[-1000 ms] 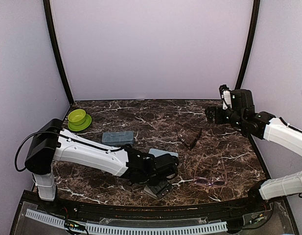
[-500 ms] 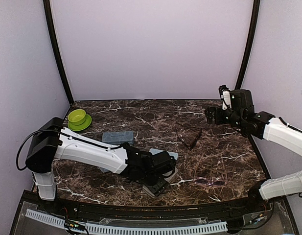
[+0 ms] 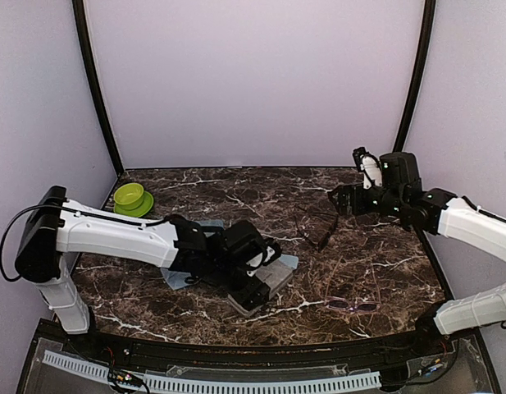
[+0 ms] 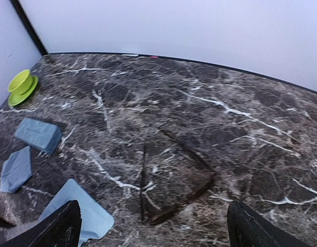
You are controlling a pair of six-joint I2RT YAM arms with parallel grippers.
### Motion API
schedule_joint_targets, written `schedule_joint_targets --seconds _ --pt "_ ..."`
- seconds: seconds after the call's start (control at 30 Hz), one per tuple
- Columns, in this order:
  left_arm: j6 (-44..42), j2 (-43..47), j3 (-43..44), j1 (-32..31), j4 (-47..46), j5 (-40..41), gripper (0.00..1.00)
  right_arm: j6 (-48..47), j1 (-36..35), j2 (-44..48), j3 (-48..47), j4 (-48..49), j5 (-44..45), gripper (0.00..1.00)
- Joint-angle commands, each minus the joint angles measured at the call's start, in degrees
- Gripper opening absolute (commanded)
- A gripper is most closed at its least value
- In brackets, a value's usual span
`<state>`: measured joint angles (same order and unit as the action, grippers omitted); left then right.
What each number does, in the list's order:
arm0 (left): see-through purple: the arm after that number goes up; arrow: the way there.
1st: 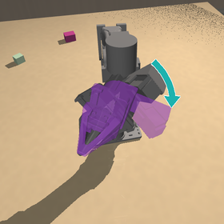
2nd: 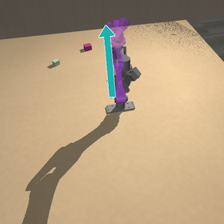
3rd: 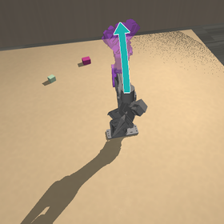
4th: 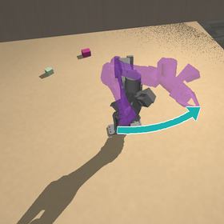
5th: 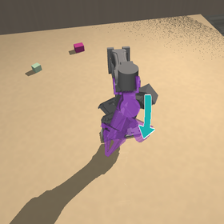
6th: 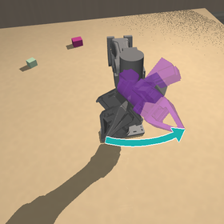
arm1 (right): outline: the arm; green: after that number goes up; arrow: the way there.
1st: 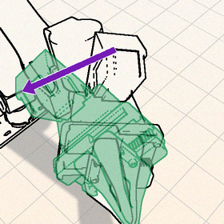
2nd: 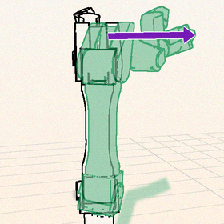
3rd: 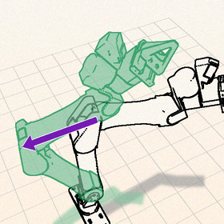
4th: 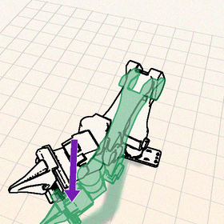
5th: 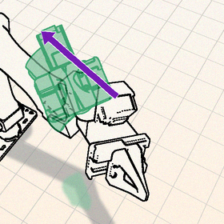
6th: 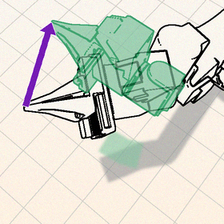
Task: Organize the sunglasses
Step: Pick up the sunglasses case from the center of the board, then open the sunglasses case.
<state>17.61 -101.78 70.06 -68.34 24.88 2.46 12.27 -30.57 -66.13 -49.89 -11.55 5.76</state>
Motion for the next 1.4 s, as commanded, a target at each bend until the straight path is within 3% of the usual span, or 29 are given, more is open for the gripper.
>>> schedule_joint_targets --seconds 0.0,0.23,0.4,0.57,0.7,1.07,1.1,1.13,1.37 --pt "-4.54 10.05 -3.02 4.47 -6.82 -5.47 0.00 -0.70 -1.86 -0.50 2.58 5.28 -15.94 1.00" --pt "-4.21 20.07 -12.36 14.64 -19.45 -15.36 0.00 5.11 -3.77 -2.32 8.33 21.52 -36.61 1.00" --pt "0.56 23.75 -19.31 18.52 -33.97 -25.52 0.00 11.29 -6.48 -7.53 8.81 32.08 -41.93 1.00" --pt "5.40 23.83 -22.76 19.00 -42.60 -30.76 0.00 12.10 -7.31 -13.16 8.91 44.40 -42.29 1.00" --pt "10.76 24.06 -25.73 19.53 -51.43 -33.76 0.00 12.10 -7.66 -16.93 7.83 48.27 -42.29 1.00" --pt "15.67 20.89 -26.23 19.64 -59.25 -35.81 0.00 12.10 -8.71 -18.65 8.49 54.18 -42.29 1.00" --pt "15.85 20.43 -25.95 19.64 -59.60 -36.11 0.00 22.48 -8.78 -18.95 8.60 54.86 -50.33 1.00" --pt "16.00 20.00 -25.69 19.64 -59.72 -36.10 0.00 25.78 -8.89 -19.21 8.80 56.50 -52.74 1.00" --pt "17.31 18.33 -25.61 19.64 -63.00 -35.71 0.00 29.62 -9.94 -21.62 9.27 61.75 -54.72 0.99"
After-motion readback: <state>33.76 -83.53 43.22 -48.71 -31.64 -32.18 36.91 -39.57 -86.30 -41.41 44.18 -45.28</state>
